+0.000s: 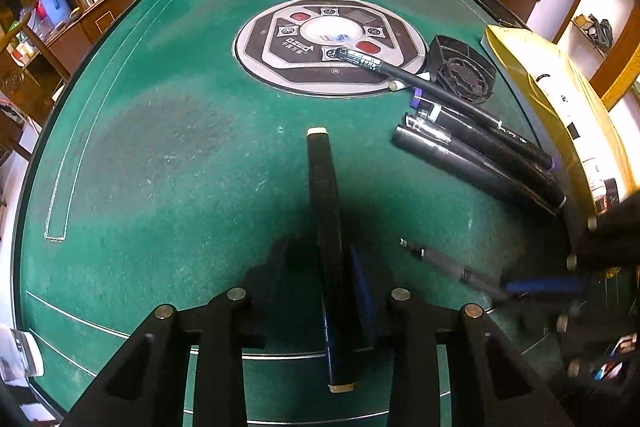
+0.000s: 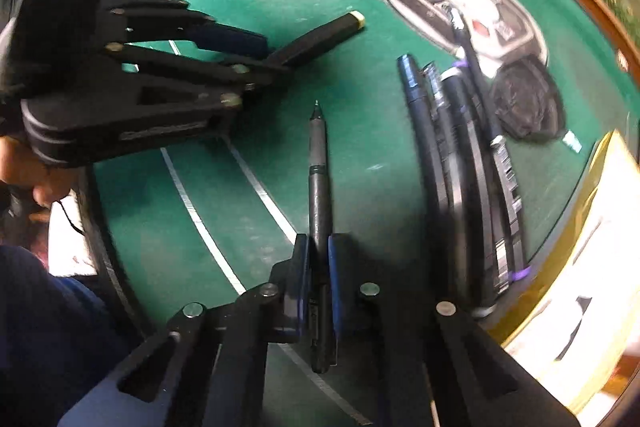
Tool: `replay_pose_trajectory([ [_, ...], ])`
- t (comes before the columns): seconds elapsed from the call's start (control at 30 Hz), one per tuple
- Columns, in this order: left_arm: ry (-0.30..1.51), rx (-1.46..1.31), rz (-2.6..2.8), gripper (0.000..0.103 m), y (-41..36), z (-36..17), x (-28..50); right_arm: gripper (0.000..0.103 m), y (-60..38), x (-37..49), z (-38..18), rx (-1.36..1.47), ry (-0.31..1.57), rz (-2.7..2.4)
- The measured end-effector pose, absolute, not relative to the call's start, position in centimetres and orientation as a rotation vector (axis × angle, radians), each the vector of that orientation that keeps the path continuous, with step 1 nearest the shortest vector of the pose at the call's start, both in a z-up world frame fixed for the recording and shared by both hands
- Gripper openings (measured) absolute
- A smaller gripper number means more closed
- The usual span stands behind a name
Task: Organize rigid objects
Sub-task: 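Grasp a gold-capped black marker with the left tool while the right tool grasps a thin black pen, then carry the black marker and black pen into the tray and open both tools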
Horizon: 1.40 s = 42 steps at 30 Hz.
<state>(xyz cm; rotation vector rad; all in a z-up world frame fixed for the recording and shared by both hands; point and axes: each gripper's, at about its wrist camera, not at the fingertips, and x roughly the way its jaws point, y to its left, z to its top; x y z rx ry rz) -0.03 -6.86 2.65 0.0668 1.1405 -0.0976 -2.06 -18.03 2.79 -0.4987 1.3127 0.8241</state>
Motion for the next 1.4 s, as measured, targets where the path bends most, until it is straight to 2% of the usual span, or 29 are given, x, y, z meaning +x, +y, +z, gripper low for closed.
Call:
replay_pose_trajectory([
  [0.1,1.145,0.071,-0.088,0.043,-7.0,2.6,0.5,0.009,-18.1,-2.3,3.1,-0.383,1.339,0.822],
  [0.17,1.143,0.076,-0.095,0.043,-7.1,2.6,0.8,0.009,-18.7,-1.9,3.6,-0.326,1.340,0.807],
  [0.2,1.136,0.079,-0.105,0.040,-7.2,2.6,0.9,0.009,-19.0,-1.7,3.9,-0.304,1.338,0.800],
  [0.23,1.128,0.074,-0.119,0.022,-7.3,2.6,0.9,0.009,-19.4,-1.5,4.1,-0.279,1.337,0.791],
  [0.27,1.123,0.075,-0.121,0.015,-7.4,2.7,0.8,0.009,-19.9,-1.1,4.4,-0.255,1.335,0.781],
  [0.43,1.115,-0.024,-0.171,0.015,-7.2,3.1,-0.4,0.009,-22.2,-0.3,5.4,-0.153,1.323,0.746],
  [0.87,1.076,-0.070,-0.251,0.015,-8.9,6.0,-1.5,0.009,-26.7,-0.3,7.1,0.077,1.251,0.688],
  [1.4,1.035,0.000,-0.428,0.015,-17.3,9.5,-0.4,0.009,-35.8,0.1,8.1,0.271,1.189,0.538],
])
